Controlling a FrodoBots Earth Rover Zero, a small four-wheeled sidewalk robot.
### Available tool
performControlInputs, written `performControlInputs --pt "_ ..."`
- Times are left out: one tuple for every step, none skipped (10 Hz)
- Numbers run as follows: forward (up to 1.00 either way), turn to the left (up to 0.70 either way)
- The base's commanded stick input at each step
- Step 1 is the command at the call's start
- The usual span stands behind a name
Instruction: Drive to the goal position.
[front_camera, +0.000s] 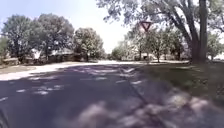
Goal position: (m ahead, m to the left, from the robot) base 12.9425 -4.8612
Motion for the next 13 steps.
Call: performControlInputs --pt "0.70 0.00" --pt "0.70 0.00" --pt "0.70 0.00" --pt "0.70 0.00" --pt "0.70 0.00" --pt "0.70 0.00" --pt "0.70 0.00" --pt "0.70 0.00" --pt "0.70 0.00" --pt "0.70 0.00" --pt "0.70 0.00" --pt "0.70 0.00" --pt "0.70 0.00"
